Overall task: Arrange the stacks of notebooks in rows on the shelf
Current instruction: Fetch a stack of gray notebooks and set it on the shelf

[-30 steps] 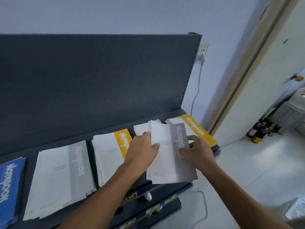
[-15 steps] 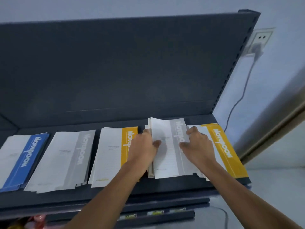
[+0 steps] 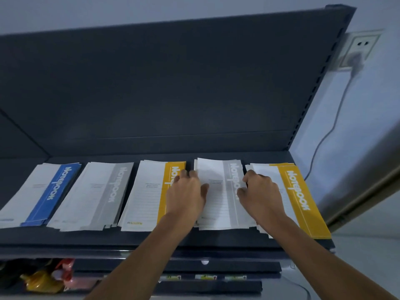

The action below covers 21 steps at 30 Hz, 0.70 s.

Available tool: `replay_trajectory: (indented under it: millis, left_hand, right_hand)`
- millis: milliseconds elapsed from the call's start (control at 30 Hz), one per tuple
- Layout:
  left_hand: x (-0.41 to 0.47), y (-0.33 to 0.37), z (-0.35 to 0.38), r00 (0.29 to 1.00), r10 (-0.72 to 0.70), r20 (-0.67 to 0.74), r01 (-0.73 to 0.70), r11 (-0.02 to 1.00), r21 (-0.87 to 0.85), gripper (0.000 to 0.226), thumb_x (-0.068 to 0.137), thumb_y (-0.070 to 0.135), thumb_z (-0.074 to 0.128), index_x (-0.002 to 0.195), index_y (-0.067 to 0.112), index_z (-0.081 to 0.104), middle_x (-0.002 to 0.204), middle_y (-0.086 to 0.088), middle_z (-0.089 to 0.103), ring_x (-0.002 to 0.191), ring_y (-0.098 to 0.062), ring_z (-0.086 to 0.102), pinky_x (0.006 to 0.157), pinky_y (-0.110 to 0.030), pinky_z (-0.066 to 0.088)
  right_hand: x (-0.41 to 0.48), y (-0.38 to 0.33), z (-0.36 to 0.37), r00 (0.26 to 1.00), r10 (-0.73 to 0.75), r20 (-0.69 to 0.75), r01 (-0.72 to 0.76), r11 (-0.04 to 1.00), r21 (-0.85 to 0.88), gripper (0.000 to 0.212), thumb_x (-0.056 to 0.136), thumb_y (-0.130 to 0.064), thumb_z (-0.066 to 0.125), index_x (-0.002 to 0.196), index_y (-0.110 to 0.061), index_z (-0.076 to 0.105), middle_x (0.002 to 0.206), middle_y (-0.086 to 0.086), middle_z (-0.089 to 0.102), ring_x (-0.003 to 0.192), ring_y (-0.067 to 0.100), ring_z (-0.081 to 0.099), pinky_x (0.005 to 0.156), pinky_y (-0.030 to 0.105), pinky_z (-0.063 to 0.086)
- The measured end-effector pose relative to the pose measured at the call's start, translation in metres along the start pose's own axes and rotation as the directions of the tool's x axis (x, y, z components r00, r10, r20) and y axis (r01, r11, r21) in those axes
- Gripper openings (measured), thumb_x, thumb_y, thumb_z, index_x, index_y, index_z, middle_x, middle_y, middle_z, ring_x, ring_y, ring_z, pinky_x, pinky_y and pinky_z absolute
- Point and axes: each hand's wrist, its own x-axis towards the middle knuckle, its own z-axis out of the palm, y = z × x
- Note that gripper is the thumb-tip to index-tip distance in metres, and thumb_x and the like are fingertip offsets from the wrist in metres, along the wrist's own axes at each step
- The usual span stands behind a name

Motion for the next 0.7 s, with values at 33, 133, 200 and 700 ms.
replay_trajectory:
  millis: [33,133,200,700]
  left_hand:
    - [-0.001,0.0,0.0,1.0,0.006,-0.005,-0.006,1.0,0.002,0.041,0.099,0.047,0.053,0.123,0.013,0.056,0.118,-0.006,0.06,0.106,-0.025,0.061,0.068,-0.03,0.042]
    - [-0.005,-0.001,-0.002,1.0,-0.001,-0.005,0.001,1.0,-0.01,0.034,0.1,0.041,0.054,0.125,0.017,0.055,0.117,-0.003,0.06,0.103,-0.023,0.063,0.066,-0.028,0.038]
    - [-0.008,-0.001,-0.006,1.0,-0.015,0.007,0.015,0.999,-0.031,0.032,0.1,0.038,0.055,0.125,0.018,0.054,0.117,-0.002,0.06,0.102,-0.024,0.063,0.065,-0.029,0.038]
    - [-0.023,-0.085,-0.069,0.993,-0.122,-0.006,0.118,0.974,-0.195,0.029,0.103,0.023,0.043,0.129,0.022,0.055,0.117,0.001,0.064,0.094,-0.018,0.063,0.079,-0.034,0.053]
  right_hand:
    - [0.0,0.0,-0.001,1.0,-0.011,-0.009,0.011,1.0,0.001,0.02,0.089,-0.023,0.065,0.106,-0.015,0.06,0.08,-0.002,0.059,0.065,0.014,0.051,0.05,0.022,0.032]
    - [0.0,-0.002,-0.005,0.999,-0.034,-0.02,0.034,0.999,0.002,0.026,0.09,-0.026,0.067,0.113,-0.016,0.061,0.091,0.0,0.065,0.074,0.014,0.055,0.061,0.025,0.042]
    - [-0.001,-0.004,-0.007,0.999,-0.042,-0.012,0.042,0.999,0.0,0.028,0.09,-0.026,0.067,0.116,-0.017,0.061,0.097,-0.001,0.066,0.079,0.015,0.058,0.064,0.025,0.043]
    - [-0.004,-0.105,0.005,0.903,-0.391,0.177,0.375,0.919,0.118,0.021,0.093,-0.024,0.058,0.113,-0.021,0.063,0.111,-0.005,0.064,0.107,0.017,0.06,0.084,0.036,0.053]
